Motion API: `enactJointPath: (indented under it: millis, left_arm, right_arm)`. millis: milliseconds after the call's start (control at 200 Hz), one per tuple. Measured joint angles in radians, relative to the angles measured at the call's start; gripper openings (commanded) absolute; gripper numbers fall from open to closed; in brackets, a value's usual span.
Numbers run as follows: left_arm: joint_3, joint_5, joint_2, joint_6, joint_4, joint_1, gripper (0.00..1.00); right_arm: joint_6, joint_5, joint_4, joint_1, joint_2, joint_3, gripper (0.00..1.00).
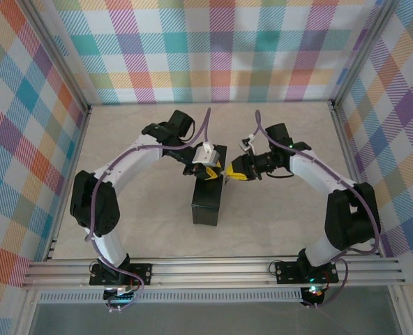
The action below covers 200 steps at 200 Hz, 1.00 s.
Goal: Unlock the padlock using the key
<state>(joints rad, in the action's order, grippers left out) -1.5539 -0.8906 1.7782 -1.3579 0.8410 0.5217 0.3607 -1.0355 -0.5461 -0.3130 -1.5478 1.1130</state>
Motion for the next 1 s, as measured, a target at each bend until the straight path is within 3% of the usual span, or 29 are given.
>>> enactJointPath:
  millis: [140, 325, 530, 1000]
  left_arm:
    - [-0.071, -0.022, 0.052, -0.032, 0.080, -0.007, 0.15]
    - [-0.104, -0.045, 0.074, -0.054, 0.151, -0.007, 0.15]
    - [-0.121, -0.060, 0.087, -0.066, 0.187, -0.010, 0.15]
    - [-0.159, -0.100, 0.117, -0.080, 0.248, -0.019, 0.15]
  right_arm:
    - [-0.197, 0.110, 0.001, 0.015, 0.072, -0.014, 0.33]
    - [-0.436, 0.166, 0.277, 0.014, 0.269, -0.212, 0.34]
    - [-0.661, 0.204, 0.396, -0.003, 0.283, -0.235, 0.32]
    - [-0.899, 0.299, 0.474, -0.087, 0.354, -0.285, 0.37]
